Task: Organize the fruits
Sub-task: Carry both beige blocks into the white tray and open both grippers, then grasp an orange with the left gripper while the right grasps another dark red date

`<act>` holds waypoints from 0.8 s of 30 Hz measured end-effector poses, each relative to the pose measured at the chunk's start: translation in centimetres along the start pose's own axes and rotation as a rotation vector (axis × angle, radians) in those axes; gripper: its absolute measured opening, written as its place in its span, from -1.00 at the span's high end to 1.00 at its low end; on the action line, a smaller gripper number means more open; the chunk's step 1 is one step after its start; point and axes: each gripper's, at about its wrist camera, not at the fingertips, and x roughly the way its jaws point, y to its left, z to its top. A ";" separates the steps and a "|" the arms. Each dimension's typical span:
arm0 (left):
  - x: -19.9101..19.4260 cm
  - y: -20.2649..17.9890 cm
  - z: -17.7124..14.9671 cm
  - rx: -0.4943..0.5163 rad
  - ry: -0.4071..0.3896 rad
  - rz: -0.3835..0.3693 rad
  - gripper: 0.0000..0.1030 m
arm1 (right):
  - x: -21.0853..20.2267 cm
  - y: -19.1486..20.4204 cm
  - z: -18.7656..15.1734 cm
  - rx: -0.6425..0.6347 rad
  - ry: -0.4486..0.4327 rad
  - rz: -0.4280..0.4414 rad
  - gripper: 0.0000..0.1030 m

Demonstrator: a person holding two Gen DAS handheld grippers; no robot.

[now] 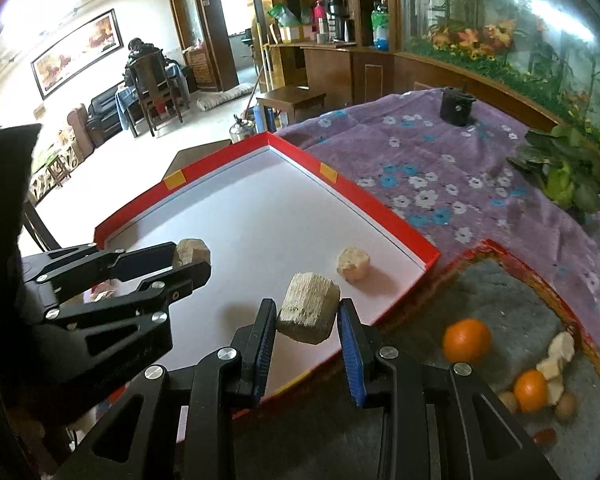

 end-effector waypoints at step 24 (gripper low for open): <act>-0.3 0.1 0.1 -0.041 -0.008 0.058 -0.11 | -2.0 -2.0 -1.6 0.080 -0.088 0.077 0.11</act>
